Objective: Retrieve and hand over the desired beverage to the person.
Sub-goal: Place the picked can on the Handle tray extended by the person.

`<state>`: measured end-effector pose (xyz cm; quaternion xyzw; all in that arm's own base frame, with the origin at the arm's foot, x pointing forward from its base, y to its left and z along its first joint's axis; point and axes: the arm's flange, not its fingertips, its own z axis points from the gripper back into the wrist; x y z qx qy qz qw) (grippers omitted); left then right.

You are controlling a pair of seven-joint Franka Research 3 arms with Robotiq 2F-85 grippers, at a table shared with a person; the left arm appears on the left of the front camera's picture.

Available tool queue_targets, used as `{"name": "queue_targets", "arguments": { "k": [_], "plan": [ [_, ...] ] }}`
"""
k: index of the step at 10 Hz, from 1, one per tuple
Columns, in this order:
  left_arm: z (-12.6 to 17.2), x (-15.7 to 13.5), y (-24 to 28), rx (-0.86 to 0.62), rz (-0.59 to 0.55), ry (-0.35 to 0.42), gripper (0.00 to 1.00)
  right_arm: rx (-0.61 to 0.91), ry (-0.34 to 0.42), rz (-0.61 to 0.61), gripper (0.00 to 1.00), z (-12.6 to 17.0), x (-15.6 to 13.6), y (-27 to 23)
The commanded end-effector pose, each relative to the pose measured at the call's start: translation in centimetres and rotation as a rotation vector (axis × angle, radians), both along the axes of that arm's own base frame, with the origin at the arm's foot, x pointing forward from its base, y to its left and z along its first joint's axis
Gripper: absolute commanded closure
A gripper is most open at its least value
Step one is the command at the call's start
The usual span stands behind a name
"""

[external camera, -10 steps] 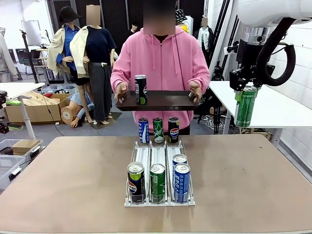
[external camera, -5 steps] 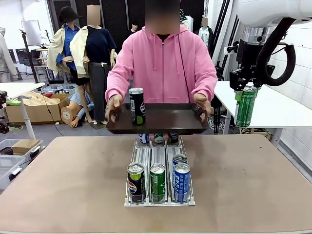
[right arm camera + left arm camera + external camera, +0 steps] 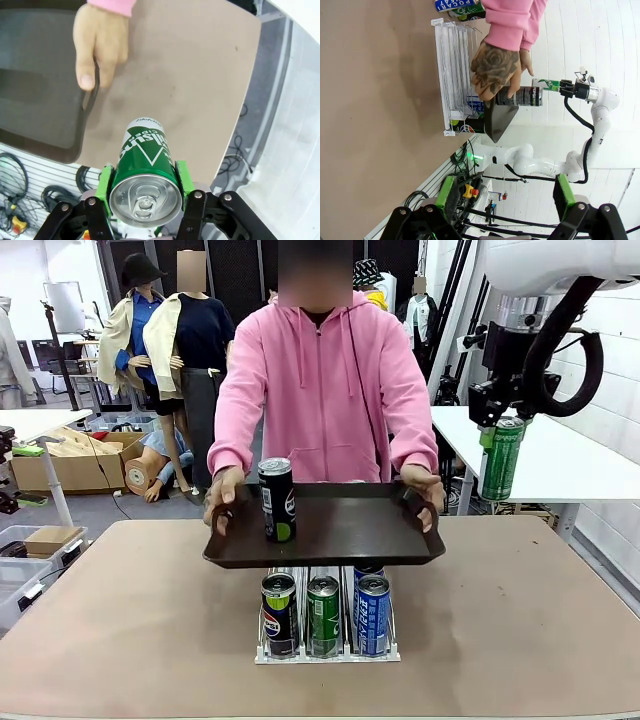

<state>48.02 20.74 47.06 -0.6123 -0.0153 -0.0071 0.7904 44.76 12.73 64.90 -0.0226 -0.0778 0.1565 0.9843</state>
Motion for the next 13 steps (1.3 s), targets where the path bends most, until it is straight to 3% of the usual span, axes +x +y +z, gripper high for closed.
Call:
{"name": "queue_targets", "arguments": {
  "k": [1,7,13],
  "plan": [
    [0.1,-0.3,-0.1,0.003,0.006,-0.003,0.00,0.038,-0.016,0.057,1.00,1.5,1.1,2.0],
    [0.1,-0.3,-0.1,0.003,0.006,-0.003,0.00,0.029,-0.037,0.202,1.00,3.8,2.5,11.3],
    [0.1,-0.3,-0.1,0.003,0.006,-0.003,0.00,0.033,-0.041,0.301,1.00,1.6,2.5,19.8]
  ]
}}
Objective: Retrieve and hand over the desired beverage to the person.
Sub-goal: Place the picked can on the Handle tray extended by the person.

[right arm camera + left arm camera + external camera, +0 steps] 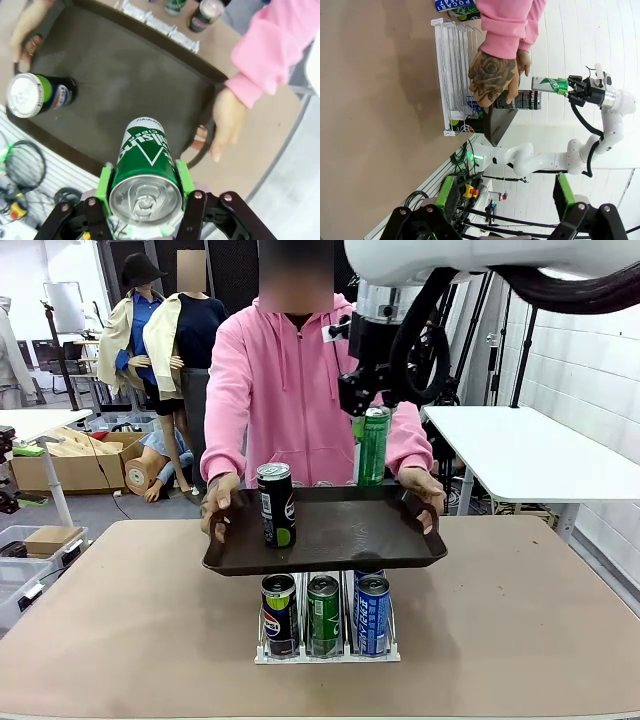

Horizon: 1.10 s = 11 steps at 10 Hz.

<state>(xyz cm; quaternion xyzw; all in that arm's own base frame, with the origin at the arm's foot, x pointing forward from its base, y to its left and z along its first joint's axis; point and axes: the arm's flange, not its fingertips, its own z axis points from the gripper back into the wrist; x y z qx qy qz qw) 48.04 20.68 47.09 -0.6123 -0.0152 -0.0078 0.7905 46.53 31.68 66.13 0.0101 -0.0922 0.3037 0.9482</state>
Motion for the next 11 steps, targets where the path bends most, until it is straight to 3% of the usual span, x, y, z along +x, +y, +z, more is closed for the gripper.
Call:
{"name": "queue_targets", "arguments": {
  "k": [1,11],
  "plan": [
    [0.1,-0.3,0.0,0.002,0.007,-0.002,0.00,0.001,-0.013,0.022,1.00,-0.4,0.9,1.7],
    [0.1,-0.3,0.0,0.002,0.007,-0.002,0.00,-0.047,0.069,0.118,1.00,-7.9,1.2,3.2]
  ]
}}
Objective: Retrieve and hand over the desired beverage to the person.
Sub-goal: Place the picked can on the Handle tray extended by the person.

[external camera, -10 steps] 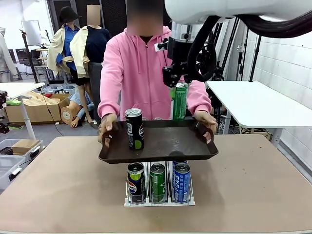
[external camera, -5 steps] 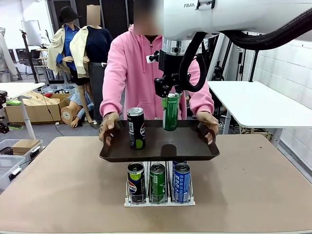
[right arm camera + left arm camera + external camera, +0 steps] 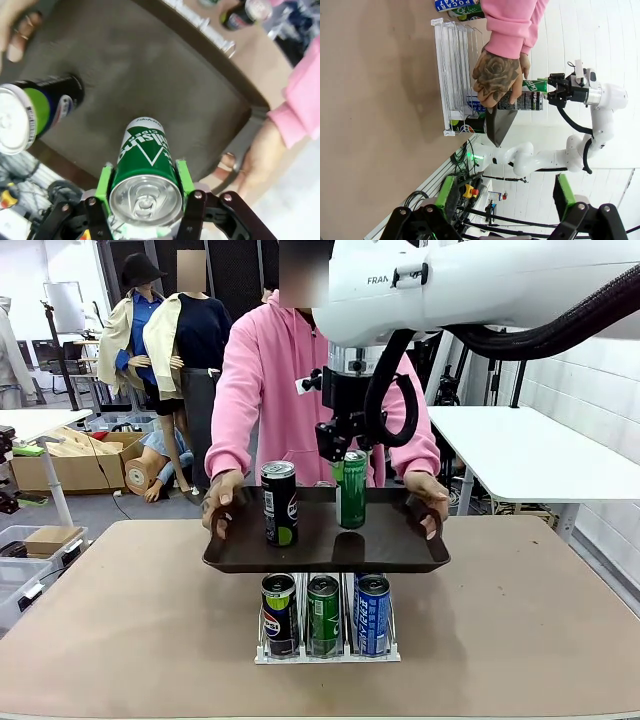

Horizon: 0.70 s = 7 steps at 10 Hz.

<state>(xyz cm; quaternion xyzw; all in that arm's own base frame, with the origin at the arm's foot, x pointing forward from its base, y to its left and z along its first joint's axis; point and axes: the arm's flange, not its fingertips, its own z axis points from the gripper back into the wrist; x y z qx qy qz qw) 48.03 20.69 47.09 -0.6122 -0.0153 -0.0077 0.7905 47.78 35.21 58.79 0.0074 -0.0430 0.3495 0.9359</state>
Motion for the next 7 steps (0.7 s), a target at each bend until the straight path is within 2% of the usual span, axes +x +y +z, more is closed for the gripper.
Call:
{"name": "queue_targets", "arguments": {
  "k": [1,7],
  "plan": [
    [0.11,-0.32,-0.03,0.002,0.007,-0.002,0.00,0.004,-0.025,0.029,1.00,-1.07,-0.12,-0.48],
    [0.11,-0.32,-0.03,0.002,0.007,-0.002,0.00,0.041,-0.038,0.036,1.00,-1.75,-0.17,-1.03]
  ]
}}
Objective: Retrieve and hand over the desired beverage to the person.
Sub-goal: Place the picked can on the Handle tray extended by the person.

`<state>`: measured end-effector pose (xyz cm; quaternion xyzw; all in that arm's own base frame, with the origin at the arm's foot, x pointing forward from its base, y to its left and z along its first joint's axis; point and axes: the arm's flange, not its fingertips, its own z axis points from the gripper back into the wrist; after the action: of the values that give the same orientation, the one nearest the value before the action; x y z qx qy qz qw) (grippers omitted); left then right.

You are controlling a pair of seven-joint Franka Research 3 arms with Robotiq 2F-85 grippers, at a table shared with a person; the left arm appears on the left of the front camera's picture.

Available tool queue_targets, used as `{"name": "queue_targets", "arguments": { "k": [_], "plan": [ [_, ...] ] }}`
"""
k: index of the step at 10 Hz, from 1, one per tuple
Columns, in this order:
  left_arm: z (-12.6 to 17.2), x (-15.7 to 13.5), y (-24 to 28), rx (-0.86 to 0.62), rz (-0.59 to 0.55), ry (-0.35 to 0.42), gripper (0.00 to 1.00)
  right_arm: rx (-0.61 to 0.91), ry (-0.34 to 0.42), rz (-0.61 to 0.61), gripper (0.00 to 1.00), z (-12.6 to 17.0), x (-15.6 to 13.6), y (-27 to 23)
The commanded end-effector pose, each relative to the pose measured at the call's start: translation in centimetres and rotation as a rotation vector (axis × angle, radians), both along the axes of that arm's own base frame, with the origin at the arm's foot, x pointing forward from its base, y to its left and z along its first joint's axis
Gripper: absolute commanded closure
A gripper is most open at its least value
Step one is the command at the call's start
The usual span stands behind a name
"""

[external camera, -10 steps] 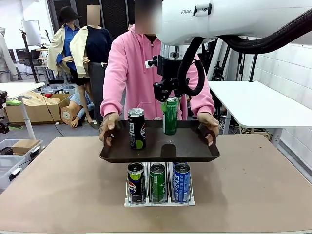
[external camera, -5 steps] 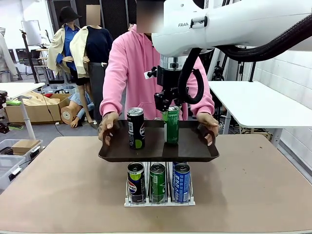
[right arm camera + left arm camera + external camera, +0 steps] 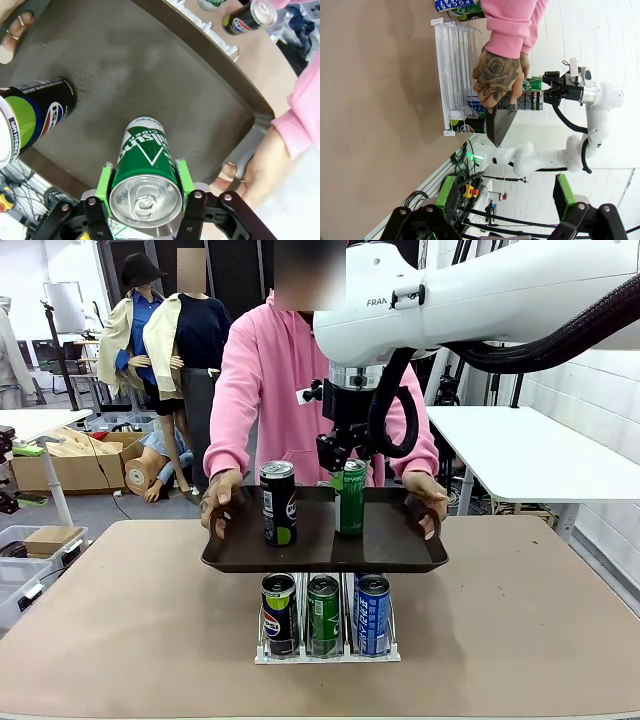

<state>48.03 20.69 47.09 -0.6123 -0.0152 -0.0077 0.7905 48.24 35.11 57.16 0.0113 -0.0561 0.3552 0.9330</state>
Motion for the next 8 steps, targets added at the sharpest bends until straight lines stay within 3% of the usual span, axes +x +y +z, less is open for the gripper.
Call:
{"name": "queue_targets", "arguments": {
  "k": [1,5,8],
  "plan": [
    [0.1,-0.3,0.0,0.002,0.007,-0.002,0.00,0.022,-0.016,0.021,0.81,0.2,-0.6,-0.9],
    [0.1,-0.3,0.0,0.002,0.007,-0.002,0.00,0.012,-0.056,-0.005,0.02,2.5,-0.5,-1.2],
    [0.1,-0.3,0.0,0.002,0.007,-0.002,0.00,0.025,-0.098,-0.023,0.00,5.0,-1.0,-1.9]
  ]
}}
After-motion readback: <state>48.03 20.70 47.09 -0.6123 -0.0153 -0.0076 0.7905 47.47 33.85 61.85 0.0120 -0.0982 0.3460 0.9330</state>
